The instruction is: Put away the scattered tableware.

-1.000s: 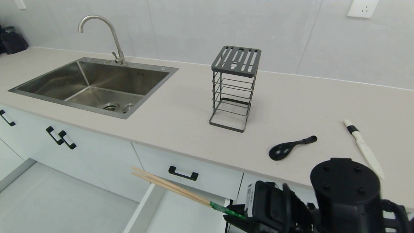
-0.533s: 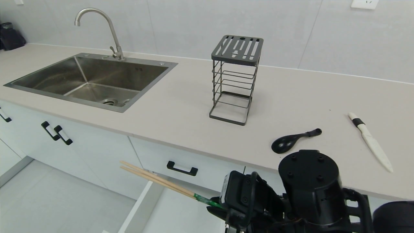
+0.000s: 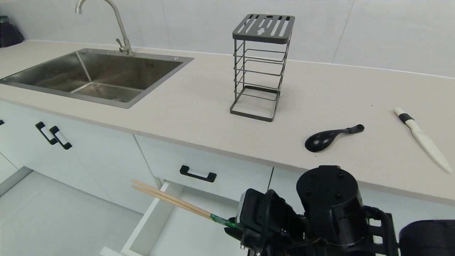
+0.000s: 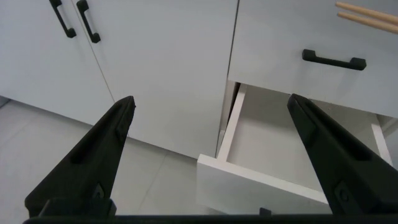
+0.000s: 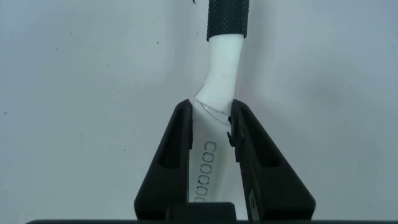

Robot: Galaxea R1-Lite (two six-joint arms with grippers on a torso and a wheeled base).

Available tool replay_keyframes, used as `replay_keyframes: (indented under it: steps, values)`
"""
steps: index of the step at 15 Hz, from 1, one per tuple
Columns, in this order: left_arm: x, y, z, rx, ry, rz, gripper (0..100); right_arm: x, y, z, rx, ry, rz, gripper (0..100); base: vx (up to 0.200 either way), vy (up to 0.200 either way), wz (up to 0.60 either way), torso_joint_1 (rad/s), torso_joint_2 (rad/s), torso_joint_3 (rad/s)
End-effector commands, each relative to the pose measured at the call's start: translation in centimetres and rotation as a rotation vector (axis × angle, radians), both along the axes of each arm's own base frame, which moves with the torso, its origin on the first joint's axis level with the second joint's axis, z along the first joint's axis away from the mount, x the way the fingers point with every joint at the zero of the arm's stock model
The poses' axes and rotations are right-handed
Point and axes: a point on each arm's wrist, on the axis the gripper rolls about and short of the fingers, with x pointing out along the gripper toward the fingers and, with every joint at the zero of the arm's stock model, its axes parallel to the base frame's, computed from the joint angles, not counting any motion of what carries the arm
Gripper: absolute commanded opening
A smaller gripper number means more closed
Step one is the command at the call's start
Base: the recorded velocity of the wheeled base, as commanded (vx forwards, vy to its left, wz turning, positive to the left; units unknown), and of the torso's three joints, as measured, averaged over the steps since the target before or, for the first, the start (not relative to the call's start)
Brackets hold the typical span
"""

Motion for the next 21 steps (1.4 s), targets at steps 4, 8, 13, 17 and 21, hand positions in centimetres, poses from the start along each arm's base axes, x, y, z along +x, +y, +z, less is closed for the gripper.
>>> replay_keyframes:
  steps: [4, 8, 13, 17, 21]
  values:
    - [0.0, 0.0, 0.0, -0.001, 0.001, 0.0, 100, 0.1, 0.4, -0.4, 0.01, 0.02, 0.046, 0, 0.0, 0.0, 0.0, -0.162, 0.3, 0.151]
    - [0.0, 0.0, 0.0, -0.001, 0.001, 0.0, 100, 0.5, 0.9, -0.4, 0.022, 0.017, 0.05, 0, 0.0, 0.0, 0.0, -0.229, 0.38, 0.16]
    - [0.0, 0.0, 0.0, -0.001, 0.001, 0.0, 100, 3.1, 4.0, 0.4, 0.032, 0.005, 0.033, 0, 0.0, 0.0, 0.0, -0.139, 0.23, 0.108]
    - [0.0, 0.0, 0.0, -0.001, -0.001, 0.0, 100, 6.0, 5.3, 0.5, -0.094, -0.053, 0.043, 0, 0.0, 0.0, 0.0, -0.004, 0.04, 0.032]
    - [0.0, 0.0, 0.0, 0.001, 0.001, 0.0, 100, 6.9, 5.7, -2.3, -0.266, -0.027, -0.053, 0, 0.0, 0.0, 0.0, 0.001, 0.01, 0.003]
